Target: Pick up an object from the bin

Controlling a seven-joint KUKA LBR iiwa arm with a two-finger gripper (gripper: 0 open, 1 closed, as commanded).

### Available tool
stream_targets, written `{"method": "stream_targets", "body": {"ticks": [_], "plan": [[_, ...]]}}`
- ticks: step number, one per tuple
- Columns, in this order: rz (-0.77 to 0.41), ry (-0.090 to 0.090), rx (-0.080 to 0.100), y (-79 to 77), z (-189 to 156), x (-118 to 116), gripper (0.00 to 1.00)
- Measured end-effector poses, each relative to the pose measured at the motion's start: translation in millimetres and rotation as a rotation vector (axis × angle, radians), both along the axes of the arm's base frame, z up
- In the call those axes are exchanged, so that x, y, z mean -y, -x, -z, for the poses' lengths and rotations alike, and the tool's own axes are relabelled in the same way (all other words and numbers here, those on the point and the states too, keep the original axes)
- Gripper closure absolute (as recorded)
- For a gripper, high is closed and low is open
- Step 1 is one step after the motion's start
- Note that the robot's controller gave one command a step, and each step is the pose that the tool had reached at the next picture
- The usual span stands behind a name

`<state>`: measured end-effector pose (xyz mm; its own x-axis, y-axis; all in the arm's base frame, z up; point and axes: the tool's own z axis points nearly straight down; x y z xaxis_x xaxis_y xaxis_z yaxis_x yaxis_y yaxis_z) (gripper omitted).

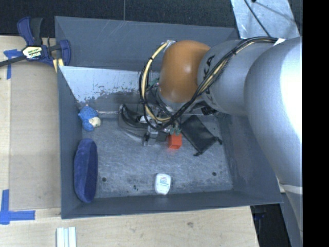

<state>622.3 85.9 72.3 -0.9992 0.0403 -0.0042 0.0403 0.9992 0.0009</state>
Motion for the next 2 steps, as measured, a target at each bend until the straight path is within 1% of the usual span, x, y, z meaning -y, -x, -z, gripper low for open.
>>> {"method": "stream_targets", "body": {"ticks": [1, 2], "plan": [[-0.019, 0.001, -0.002, 15.2, -108, -2, 1.0], [-0.018, 0.001, -0.003, 14.3, -165, 8, 1.0]]}}
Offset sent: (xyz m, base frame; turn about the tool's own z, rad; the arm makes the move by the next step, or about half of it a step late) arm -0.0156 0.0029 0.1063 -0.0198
